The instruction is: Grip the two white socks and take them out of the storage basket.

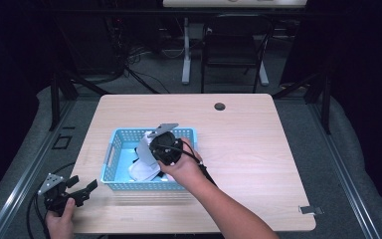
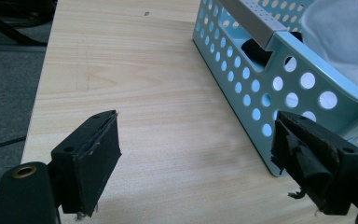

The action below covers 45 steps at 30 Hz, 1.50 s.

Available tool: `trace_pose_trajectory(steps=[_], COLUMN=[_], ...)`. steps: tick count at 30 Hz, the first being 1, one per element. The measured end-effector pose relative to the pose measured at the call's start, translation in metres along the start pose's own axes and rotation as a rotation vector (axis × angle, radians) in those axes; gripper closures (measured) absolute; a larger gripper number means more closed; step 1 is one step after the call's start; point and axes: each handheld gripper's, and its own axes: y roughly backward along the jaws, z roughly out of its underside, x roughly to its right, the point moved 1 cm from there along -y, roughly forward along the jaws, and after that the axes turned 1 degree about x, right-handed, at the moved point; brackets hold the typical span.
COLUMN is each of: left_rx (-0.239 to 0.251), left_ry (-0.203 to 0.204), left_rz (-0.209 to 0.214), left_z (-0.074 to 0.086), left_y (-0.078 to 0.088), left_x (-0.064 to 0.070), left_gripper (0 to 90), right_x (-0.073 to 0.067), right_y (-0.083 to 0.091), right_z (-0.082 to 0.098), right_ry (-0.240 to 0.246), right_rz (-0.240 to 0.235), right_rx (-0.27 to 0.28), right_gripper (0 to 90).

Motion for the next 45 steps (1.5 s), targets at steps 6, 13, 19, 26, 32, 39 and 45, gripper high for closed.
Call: trace_pose_trajectory(steps=[6,13,19,26,32,39,45], left_rx=[0.0,-0.001,0.005,0.004,-0.001,-0.003,-0.01], left_ry=[0.0,0.001,0.001,0.0,-0.008,-0.011,-0.012], left_rz=[0.0,-0.001,-0.001,-0.002,-0.003,-0.004,-0.005], left_z=[0.0,0.0,0.0,0.0,0.0,0.0,0.0], left_y=[0.0,0.0,-0.001,0.0,0.0,-0.001,0.0], left_x=[0.0,0.0,0.0,0.0,0.0,0.0,0.0], left_gripper=[15.4,15.3,15.3,15.3,15.3,15.3,15.3], right_x=[0.0,0.001,0.004,0.014,0.025,0.037,0.046], right_y=[0.023,0.053,0.073,0.097,0.117,0.138,0.154], right_z=[-0.001,0.002,0.01,0.023,0.038,0.056,0.071], right_ry=[-0.018,-0.039,-0.049,-0.064,-0.083,-0.107,-0.127], right_rz=[-0.007,-0.005,0.006,0.046,0.075,0.117,0.156], right_rx=[0.093,0.185,0.231,0.255,0.261,0.267,0.261], right_gripper=[87.7,87.8,87.8,87.9,88.0,88.1,88.1])
